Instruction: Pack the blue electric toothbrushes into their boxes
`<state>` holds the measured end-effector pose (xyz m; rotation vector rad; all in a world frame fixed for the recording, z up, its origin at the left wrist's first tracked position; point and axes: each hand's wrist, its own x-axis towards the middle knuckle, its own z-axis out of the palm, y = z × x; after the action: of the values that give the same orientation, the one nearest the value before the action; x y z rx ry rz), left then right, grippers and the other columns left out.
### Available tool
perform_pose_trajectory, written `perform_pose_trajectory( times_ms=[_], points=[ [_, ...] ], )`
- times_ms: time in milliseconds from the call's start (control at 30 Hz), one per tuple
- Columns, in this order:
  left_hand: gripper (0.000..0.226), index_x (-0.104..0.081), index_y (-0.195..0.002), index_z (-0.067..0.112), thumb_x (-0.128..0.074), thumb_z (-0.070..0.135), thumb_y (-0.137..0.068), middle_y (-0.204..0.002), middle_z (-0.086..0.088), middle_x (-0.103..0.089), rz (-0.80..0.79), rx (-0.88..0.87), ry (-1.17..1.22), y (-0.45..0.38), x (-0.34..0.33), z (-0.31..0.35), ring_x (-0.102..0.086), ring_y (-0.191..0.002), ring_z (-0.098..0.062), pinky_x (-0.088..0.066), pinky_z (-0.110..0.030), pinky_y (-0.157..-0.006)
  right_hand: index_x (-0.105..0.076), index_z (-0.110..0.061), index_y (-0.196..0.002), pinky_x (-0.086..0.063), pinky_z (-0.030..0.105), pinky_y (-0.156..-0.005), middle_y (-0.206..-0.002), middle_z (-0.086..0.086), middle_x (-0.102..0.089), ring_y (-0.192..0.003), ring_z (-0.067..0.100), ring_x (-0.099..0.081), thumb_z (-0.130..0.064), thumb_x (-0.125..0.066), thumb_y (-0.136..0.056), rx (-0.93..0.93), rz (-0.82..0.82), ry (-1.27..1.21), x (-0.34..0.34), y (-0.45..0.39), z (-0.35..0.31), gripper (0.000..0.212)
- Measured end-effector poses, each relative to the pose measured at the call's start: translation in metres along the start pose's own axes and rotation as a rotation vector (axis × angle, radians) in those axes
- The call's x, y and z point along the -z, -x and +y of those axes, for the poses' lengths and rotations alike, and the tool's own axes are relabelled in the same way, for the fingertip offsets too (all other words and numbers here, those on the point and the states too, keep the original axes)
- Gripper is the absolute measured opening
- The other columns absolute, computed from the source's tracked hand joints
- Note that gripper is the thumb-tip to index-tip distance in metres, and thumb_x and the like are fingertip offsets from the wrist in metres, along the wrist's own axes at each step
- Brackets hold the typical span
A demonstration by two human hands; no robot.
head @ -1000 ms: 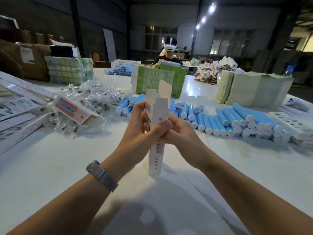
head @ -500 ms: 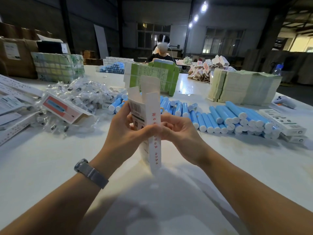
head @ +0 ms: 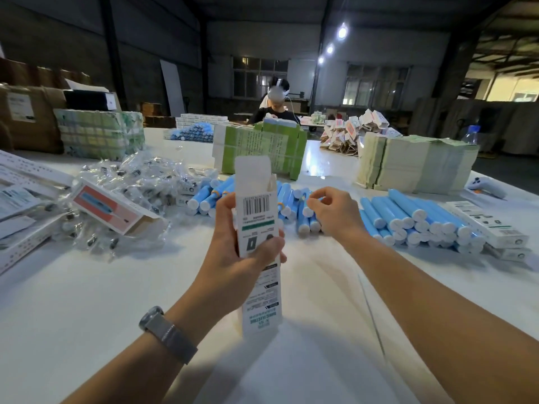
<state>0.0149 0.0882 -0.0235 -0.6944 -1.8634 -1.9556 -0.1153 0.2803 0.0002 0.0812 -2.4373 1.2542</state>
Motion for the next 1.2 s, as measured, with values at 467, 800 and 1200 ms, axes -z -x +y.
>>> perform_pose_trajectory(
  times_ms=[467,800,1200],
  points=[
    [0.037,-0.046,-0.114,0.031,-0.048,0.055,-0.086,-0.096,-0.009,-0.061,0.046,-0.078,0.105,-0.001,0.005,-0.005,-0.061,-0.072,-0.026,-0.054,-0.032,-0.065,-0.056,-0.016,-0.097,-0.046,0.029,-0.061,-0.095,0.009,-0.061,-0.079,0.026,-0.060,-0.029,-0.065,-0.085,-0.222,-0.121,0.431,-0.009,-0.060,0.024,0.020],
    [0.012,-0.051,-0.100,0.045,-0.051,0.050,-0.089,-0.105,-0.017,-0.059,0.052,-0.092,0.052,0.000,0.001,0.006,-0.063,-0.078,-0.031,-0.056,-0.033,-0.062,-0.057,-0.009,-0.100,-0.047,0.025,-0.047,-0.072,0.005,-0.063,-0.055,0.018,-0.059,-0.022,-0.057,-0.084,-0.030,-0.346,-0.829,0.023,0.027,-0.059,0.020],
    [0.012,-0.046,-0.103,0.038,-0.048,0.043,-0.092,-0.099,-0.016,-0.059,0.013,-0.139,-0.005,0.003,-0.001,0.009,-0.059,-0.079,-0.045,-0.056,-0.035,-0.063,-0.058,-0.021,-0.106,-0.047,0.019,-0.060,-0.076,-0.013,-0.062,-0.067,-0.001,-0.058,-0.019,-0.059,-0.083,0.409,-0.243,-0.672,0.040,0.077,-0.120,0.024]
  ],
)
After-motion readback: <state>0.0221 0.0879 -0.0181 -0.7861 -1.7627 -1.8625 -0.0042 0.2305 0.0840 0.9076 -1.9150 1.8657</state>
